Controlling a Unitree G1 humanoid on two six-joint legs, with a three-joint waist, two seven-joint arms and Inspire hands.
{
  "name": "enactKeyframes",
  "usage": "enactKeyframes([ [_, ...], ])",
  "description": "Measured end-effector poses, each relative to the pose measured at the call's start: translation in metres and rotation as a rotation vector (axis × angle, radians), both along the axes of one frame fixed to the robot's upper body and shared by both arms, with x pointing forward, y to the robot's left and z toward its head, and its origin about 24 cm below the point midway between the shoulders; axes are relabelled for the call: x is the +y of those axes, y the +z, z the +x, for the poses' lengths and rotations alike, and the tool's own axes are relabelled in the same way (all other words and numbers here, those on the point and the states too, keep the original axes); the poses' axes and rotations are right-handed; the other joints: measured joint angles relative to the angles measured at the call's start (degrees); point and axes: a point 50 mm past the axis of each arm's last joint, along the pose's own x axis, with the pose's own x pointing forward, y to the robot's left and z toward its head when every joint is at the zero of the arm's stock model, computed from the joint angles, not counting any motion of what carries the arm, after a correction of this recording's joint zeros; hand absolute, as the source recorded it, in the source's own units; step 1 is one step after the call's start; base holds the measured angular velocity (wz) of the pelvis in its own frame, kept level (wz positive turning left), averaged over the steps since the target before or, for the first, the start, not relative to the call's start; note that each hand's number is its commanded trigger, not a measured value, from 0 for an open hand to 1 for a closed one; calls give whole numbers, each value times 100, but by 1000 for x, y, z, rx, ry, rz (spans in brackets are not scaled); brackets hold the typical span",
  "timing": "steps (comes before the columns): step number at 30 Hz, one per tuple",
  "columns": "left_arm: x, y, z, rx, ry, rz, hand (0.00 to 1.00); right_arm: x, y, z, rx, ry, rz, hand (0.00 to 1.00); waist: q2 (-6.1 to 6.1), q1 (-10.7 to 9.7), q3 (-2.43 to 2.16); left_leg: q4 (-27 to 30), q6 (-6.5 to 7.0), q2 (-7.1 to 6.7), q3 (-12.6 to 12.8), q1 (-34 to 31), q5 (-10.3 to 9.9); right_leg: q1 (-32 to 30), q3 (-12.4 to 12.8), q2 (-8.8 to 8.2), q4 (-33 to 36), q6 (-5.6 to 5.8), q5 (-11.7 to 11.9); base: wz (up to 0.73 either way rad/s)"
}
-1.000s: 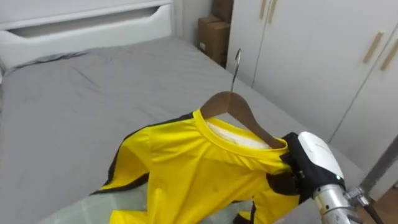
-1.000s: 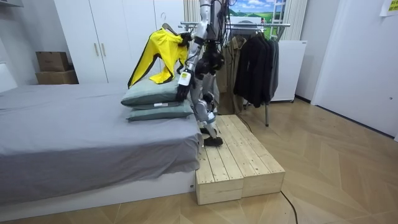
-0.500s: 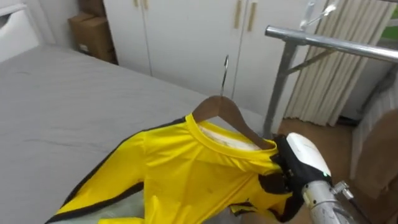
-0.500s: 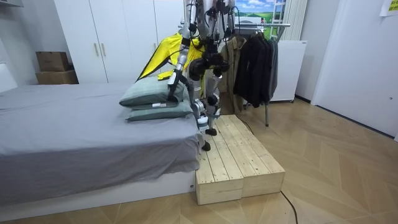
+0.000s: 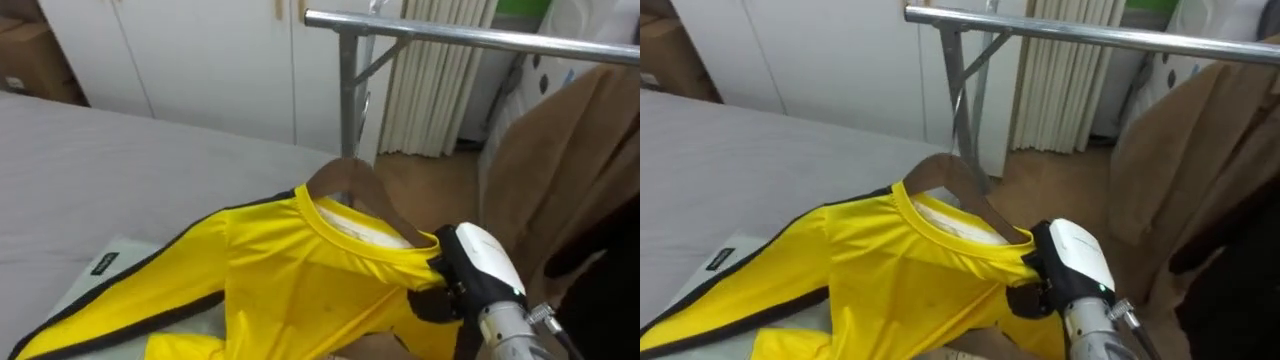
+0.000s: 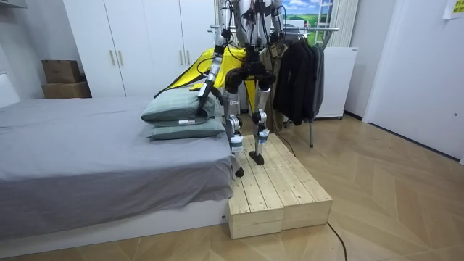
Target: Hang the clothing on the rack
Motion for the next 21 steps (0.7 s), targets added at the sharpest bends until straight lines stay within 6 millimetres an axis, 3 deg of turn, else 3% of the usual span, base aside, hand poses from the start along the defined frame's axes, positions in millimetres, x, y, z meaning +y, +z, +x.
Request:
enactKeyframes([
  [9, 1, 1, 0, 10, -29, 39, 0, -8, 9, 2, -41, -33, 17, 100, -23, -22, -23, -78, -58, -3, -120, 114, 36, 185, -108, 24, -133, 3, 60, 7],
  [12, 0, 1, 0, 16, -42, 40, 0, -9, 10, 2, -52, -40, 22, 100, -14, -122, -37, -79, -56, -16, -220, 124, 39, 281, -204, -1, -237, 21, 105, 16],
  [14, 0, 1, -1, 19, -41, 43, 0, -10, 10, 1, -55, -48, 24, 100, -8, -153, -61, -146, -51, -22, -205, 137, 76, 300, -193, 7, -340, 22, 185, -3],
  [21, -1, 1, -2, 18, -44, 70, 0, -11, 4, -4, -40, -60, 25, 100, 15, -152, -76, -248, -57, -25, -153, 208, 119, 309, -147, 33, -423, 17, 243, -4],
])
